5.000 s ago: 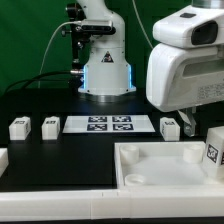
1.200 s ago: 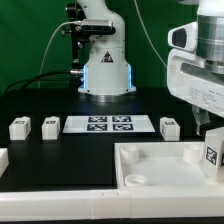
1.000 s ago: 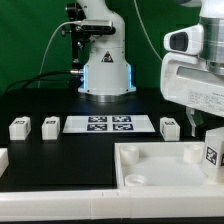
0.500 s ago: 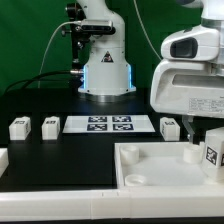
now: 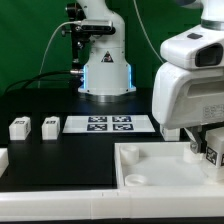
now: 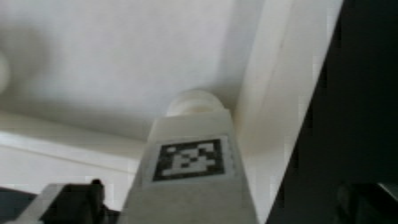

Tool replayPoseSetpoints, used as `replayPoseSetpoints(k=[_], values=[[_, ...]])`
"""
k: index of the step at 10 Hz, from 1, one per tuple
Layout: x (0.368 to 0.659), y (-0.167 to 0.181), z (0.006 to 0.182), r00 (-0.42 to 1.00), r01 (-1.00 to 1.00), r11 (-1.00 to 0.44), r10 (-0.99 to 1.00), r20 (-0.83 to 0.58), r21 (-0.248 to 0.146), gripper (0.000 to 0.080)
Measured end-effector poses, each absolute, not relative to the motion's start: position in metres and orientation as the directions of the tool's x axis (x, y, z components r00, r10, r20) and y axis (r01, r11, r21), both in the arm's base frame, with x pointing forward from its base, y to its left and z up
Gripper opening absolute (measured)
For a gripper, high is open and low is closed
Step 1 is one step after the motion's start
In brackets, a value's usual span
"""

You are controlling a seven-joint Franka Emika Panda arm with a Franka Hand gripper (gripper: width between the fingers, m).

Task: Assemble one leg

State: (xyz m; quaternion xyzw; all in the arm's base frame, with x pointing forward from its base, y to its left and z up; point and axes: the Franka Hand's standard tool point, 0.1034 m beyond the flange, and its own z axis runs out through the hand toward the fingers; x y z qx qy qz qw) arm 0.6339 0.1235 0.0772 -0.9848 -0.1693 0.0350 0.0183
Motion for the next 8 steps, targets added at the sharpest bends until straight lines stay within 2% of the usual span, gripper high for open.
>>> replayPoseSetpoints(k=[1, 3, 5, 6, 8], values=[[0.6343, 0.1213, 0.0772, 0.898, 0.433, -0.900, 0.435, -0.058, -0.050, 0.0649], [0.6346, 0.1206, 0.0772, 0.915, 0.397, -0.916, 0.400, -0.059, -0.048, 0.0649], [0.6346, 0.1206, 0.0772, 0.914, 0.398, -0.916, 0.400, -0.059, -0.048, 0.0381], [0.6346, 0.1204, 0.0772, 0.915, 0.398, -0.916, 0.400, -0.059, -0.048, 0.0291], [0.6346, 0.1205, 0.0772, 0.918, 0.390, -0.919, 0.393, -0.059, -0.048, 0.0292]])
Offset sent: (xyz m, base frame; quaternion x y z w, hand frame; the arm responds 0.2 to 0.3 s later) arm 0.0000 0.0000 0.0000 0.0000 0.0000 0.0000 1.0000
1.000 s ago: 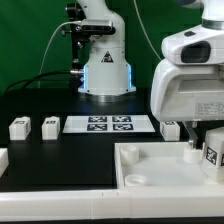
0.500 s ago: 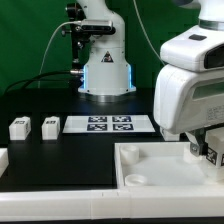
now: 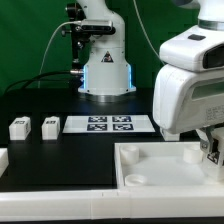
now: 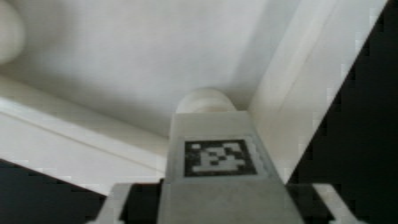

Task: Assemble one leg

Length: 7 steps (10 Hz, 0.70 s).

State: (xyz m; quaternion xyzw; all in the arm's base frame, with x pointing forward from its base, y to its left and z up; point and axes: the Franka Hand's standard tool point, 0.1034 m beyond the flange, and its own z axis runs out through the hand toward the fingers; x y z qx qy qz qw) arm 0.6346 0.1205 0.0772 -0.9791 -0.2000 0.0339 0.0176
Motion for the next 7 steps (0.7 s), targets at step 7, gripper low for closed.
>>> replayPoseSetpoints(k=[7], values=[[0.6353, 0.1204, 0.0762, 0.952, -0.298, -0.954, -0.297, -0.070, -0.010, 0.0294]])
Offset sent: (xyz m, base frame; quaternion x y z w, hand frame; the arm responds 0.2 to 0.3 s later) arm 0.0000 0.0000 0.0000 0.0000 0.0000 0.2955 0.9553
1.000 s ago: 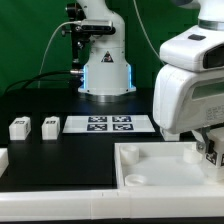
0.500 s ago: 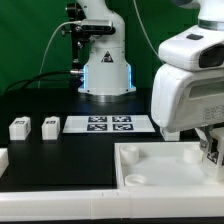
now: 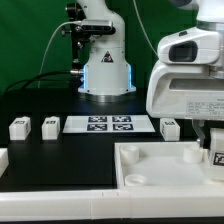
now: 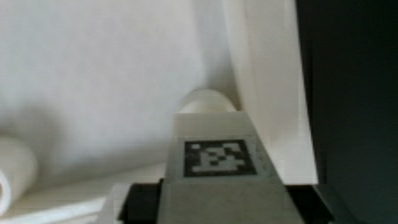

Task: Assemble one leg

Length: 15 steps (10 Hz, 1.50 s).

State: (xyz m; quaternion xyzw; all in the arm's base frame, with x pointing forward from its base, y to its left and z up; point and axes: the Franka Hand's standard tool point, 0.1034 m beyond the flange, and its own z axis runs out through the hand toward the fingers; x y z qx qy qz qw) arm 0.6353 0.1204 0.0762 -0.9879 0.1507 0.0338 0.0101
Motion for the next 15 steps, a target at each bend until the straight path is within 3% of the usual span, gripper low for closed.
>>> replayPoseSetpoints(k=[3, 5, 9, 10, 11, 12, 13, 15], values=[[0.6354, 0.1202, 0.0758, 0.783, -0.619, -0.785, -0.618, -0.070, 0.013, 0.0294], [0.6350, 0.1204, 0.0753, 0.573, -0.817, -0.576, -0.817, -0.064, 0.033, 0.0294], [0.6347, 0.1217, 0.0750, 0.226, -0.972, -0.229, -0.973, -0.052, 0.054, 0.0294], [0.6345, 0.1221, 0.0749, 0.258, -0.964, -0.261, -0.965, -0.054, 0.053, 0.0401], [0.6343, 0.1228, 0.0748, 0.271, -0.960, -0.274, -0.961, -0.054, 0.052, 0.0401], [0.6342, 0.1232, 0.0747, 0.322, -0.945, -0.325, -0.945, -0.057, 0.049, 0.0539], [0.6340, 0.1244, 0.0747, 0.323, -0.944, -0.325, -0.945, -0.057, 0.049, 0.0615], [0.6333, 0.1262, 0.0746, 0.495, -0.867, -0.497, -0.867, -0.064, 0.040, 0.0643]])
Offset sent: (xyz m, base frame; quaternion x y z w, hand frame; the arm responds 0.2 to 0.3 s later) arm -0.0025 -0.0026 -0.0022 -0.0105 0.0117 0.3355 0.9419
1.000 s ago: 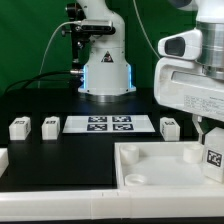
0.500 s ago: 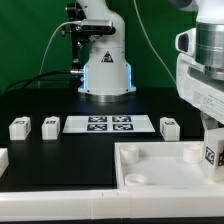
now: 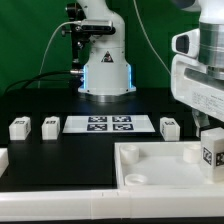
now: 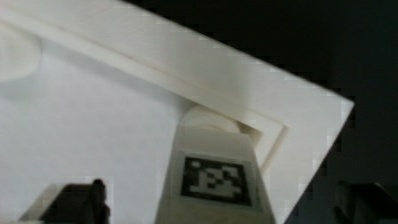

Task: Assemble one leg

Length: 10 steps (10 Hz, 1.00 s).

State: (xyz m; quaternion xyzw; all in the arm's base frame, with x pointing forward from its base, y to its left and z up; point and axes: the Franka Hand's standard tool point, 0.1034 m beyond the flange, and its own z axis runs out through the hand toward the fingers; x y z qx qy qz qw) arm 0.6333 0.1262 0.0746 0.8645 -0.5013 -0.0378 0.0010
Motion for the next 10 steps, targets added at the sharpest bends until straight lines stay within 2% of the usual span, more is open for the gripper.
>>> replayPoseSetpoints(k=[2, 5, 8, 10], values=[[0.6336, 0.1260, 0.0752, 0.721, -0.690, -0.723, -0.690, -0.074, 0.022, 0.0648], [0.6350, 0.1224, 0.0758, 0.931, -0.359, -0.933, -0.357, -0.074, -0.009, 0.0649], [0.6355, 0.1212, 0.0759, 0.998, -0.021, -0.999, -0.019, -0.065, -0.032, 0.0649], [0.6358, 0.1195, 0.0758, 0.982, 0.176, -0.983, 0.179, -0.058, -0.043, 0.0649]])
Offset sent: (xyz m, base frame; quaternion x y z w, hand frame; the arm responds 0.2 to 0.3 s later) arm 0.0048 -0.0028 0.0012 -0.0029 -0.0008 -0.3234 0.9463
